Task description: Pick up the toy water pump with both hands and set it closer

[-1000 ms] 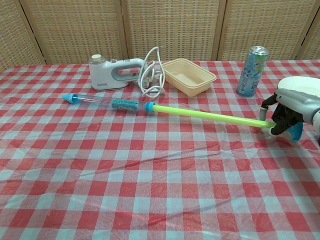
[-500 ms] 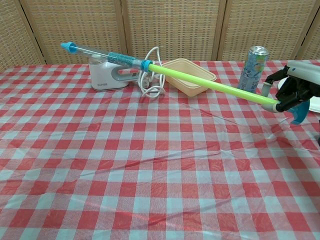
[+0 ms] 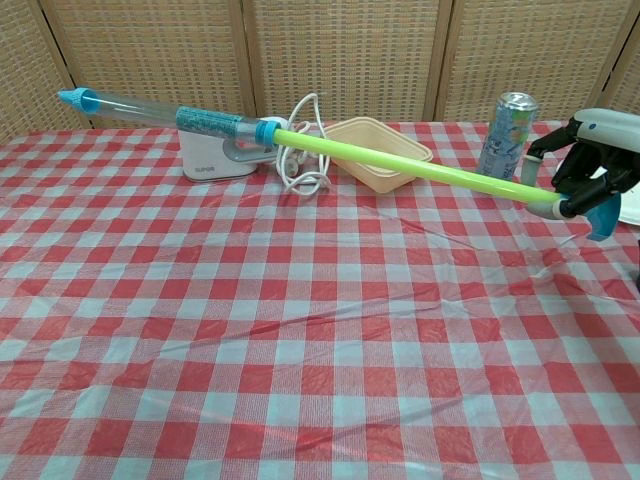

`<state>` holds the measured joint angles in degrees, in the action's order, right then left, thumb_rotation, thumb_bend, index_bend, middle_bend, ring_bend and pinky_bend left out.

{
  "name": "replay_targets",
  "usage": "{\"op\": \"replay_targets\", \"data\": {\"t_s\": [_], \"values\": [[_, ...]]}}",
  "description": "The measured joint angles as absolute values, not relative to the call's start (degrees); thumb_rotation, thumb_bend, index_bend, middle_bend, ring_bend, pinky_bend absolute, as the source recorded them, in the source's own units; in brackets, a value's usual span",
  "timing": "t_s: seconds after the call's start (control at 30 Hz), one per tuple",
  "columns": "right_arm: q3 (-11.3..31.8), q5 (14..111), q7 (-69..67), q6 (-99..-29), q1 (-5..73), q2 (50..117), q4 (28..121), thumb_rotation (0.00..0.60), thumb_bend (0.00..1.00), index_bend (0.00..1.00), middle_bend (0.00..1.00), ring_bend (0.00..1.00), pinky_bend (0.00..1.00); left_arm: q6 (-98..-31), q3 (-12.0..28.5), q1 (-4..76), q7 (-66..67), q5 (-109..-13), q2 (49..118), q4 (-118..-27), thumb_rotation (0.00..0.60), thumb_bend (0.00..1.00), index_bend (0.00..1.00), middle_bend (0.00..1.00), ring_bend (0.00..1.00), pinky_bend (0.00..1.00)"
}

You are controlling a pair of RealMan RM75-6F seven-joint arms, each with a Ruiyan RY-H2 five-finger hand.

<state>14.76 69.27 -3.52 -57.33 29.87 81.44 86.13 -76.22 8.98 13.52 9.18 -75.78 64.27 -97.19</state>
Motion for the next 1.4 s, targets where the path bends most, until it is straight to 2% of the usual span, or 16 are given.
{"op": "replay_targets", "data": {"t_s": [0.23,0.3,0.37,0.4,0.47,0.53,0.63,0.73,0.93,1.07,1.4], "values": [[14.0,71.4,-5.0,-57.5,30.4,80.7,86.2,0.6,0.52,0.8,1.0,0.96,0.42,-70.8,12.1,17.8,12.6,-70.6,61.2,-99.3,0.6,0.21,0.04,0.0,0.0,0.0],[14.0,71.6,-5.5,-57.4,30.5,80.4,86.3,0.6,0.52,0.81,1.0,0.96,0.42,-69.3,13.0,19.2,14.1,-68.9,60.6,-99.4,0.6,0.22,0.05,0.04,0.02,0.0],[13.9,71.6,-5.7,-57.2,30.6,80.2,86.3,0.6,0.52,0.81,1.0,0.96,0.42,-67.8,14.2,20.9,15.8,-66.8,60.0,-99.6,0.6,0.23,0.07,0.18,0.13,0.06],[13.9,71.6,-5.8,-57.0,30.7,80.1,86.3,0.6,0.52,0.81,1.0,0.96,0.42,-67.2,14.7,21.7,16.4,-65.9,59.8,-99.6,0.6,0.23,0.08,0.21,0.16,0.09],[13.8,71.5,-6.0,-56.8,30.9,80.0,86.1,0.6,0.52,0.81,1.0,0.96,0.42,-65.9,15.8,23.4,17.5,-63.8,59.5,-99.4,0.6,0.23,0.13,0.43,0.39,0.3],[13.7,71.4,-6.3,-56.7,31.0,80.0,85.9,0.6,0.52,0.81,1.0,0.96,0.42,-64.9,16.6,24.9,18.8,-62.5,59.5,-99.1,0.6,0.23,0.18,0.59,0.53,0.43],[13.7,71.4,-6.6,-56.4,31.2,80.0,85.7,0.6,0.52,0.81,1.0,0.96,0.42,-62.8,17.5,27.2,19.8,-60.2,59.6,-98.3,0.6,0.23,0.24,0.71,0.64,0.53],[13.6,71.6,-7.1,-56.3,31.5,80.0,85.4,0.6,0.52,0.81,1.0,0.96,0.42,-59.7,18.1,28.9,19.9,-58.0,59.4,-97.8,0.6,0.23,0.28,0.76,0.68,0.56],[13.2,73.1,-9.1,-56.0,32.0,80.2,84.2,0.6,0.52,0.81,1.0,0.96,0.42,-51.4,18.6,33.8,21.5,-50.4,57.9,-96.6,0.6,0.23,0.34,0.78,0.7,0.57],[12.7,74.0,-10.7,-55.7,32.2,80.5,82.9,0.6,0.52,0.81,1.0,0.96,0.42,-46.1,18.2,38.2,23.7,-43.8,56.3,-96.4,0.6,0.23,0.34,0.78,0.7,0.57],[12.2,75.5,-12.7,-56.2,32.7,79.6,83.4,0.6,0.52,0.81,1.0,0.96,0.42,-43.7,15.4,46.3,29.3,-36.0,55.5,-94.6,0.6,0.24,0.35,0.78,0.7,0.57]]}}
